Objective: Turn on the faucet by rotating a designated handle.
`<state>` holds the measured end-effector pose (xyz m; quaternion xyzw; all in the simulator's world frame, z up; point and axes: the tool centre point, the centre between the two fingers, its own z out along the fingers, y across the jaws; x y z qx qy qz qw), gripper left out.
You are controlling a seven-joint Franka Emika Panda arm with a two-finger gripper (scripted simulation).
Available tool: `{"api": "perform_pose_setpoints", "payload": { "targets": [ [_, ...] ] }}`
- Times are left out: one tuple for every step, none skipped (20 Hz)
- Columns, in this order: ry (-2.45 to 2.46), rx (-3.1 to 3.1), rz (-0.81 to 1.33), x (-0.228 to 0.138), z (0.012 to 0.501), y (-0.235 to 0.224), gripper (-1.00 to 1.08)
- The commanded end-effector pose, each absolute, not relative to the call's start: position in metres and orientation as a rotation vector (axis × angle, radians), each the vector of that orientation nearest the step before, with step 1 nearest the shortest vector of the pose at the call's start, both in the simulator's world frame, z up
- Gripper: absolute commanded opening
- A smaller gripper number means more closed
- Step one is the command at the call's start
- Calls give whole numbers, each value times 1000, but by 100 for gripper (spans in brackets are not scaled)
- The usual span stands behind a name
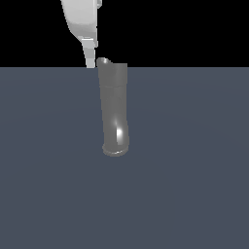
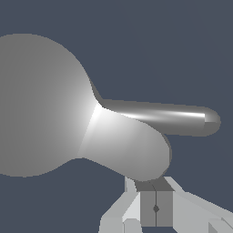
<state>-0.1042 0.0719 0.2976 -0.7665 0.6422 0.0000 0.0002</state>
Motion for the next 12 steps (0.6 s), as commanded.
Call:
{"api": "perform_pose_setpoints", "payload": {
  "targets": [
    [2081, -2353, 0, -104, 298, 32, -100],
    [2083, -2351, 0, -105, 298, 25, -100],
    [2085, -2349, 0, -106, 298, 19, -100],
    [2088, -2347, 0, -107, 298, 12, -100],
    [2088, -2347, 0, -107, 298, 12, -100],
    [2020, -2409, 3, -110, 298, 46, -100],
    [2024, -2405, 2, -107, 298, 41, -100],
    [2028, -2402, 2, -104, 298, 36, -100],
    [2032, -2398, 2, -101, 298, 31, -100],
    [2037, -2394, 2, -99, 298, 25, -100],
    [2041, -2391, 2, -96, 298, 20, -100],
    [2045, -2387, 1, -93, 298, 15, -100]
  ]
}}
